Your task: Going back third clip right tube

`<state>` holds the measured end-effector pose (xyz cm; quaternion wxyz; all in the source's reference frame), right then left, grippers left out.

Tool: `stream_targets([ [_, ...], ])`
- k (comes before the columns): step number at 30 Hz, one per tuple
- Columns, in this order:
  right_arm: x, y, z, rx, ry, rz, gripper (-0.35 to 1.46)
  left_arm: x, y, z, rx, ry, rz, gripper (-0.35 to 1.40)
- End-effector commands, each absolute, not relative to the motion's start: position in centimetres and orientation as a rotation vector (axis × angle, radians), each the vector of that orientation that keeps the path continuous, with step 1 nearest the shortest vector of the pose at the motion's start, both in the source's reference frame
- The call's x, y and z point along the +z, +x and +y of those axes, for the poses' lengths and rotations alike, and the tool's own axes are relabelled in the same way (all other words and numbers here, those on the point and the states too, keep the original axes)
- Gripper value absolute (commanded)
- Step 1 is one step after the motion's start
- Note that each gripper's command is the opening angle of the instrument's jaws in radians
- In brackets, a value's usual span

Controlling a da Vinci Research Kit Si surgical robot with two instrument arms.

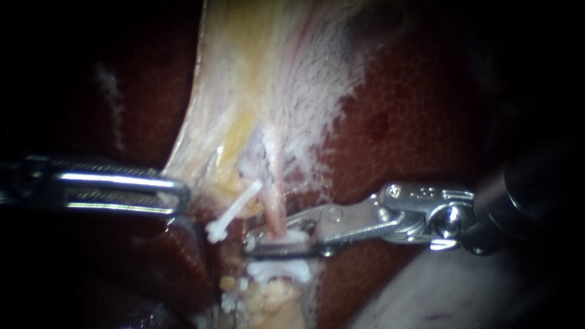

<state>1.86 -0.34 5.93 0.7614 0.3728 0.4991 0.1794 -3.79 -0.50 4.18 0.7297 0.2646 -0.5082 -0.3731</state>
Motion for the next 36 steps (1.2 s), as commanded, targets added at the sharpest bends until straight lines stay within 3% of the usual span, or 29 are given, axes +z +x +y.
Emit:
stream_targets([
  [1, 5.93, 1.86, -0.34, 0.390, 0.811, 1.086, -0.35, 4.18, -3.79, -0.50, -0.821, 0.583, -1.120, -0.35],
  [12, 5.95, 1.88, -0.34, 0.391, 0.810, 1.086, -0.35, 4.18, -3.78, -0.50, -0.821, 0.583, -1.120, -0.35],
  [14, 5.97, 1.89, -0.35, 0.388, 0.811, 1.085, -0.05, 4.18, -3.78, -0.50, -0.821, 0.583, -1.120, -0.35],
  [20, 6.02, 1.89, -0.35, 0.383, 0.806, 1.087, 0.39, 4.19, -3.78, -0.50, -0.821, 0.583, -1.120, -0.35],
  [27, 6.09, 1.72, -0.30, 0.336, 0.772, 1.108, 0.52, 4.21, -3.77, -0.49, -0.820, 0.584, -1.120, -0.35],
  [36, 5.97, 1.10, -0.19, 0.258, 0.565, 1.164, 0.57, 4.24, -3.76, -0.47, -0.819, 0.585, -1.120, -0.35],
])
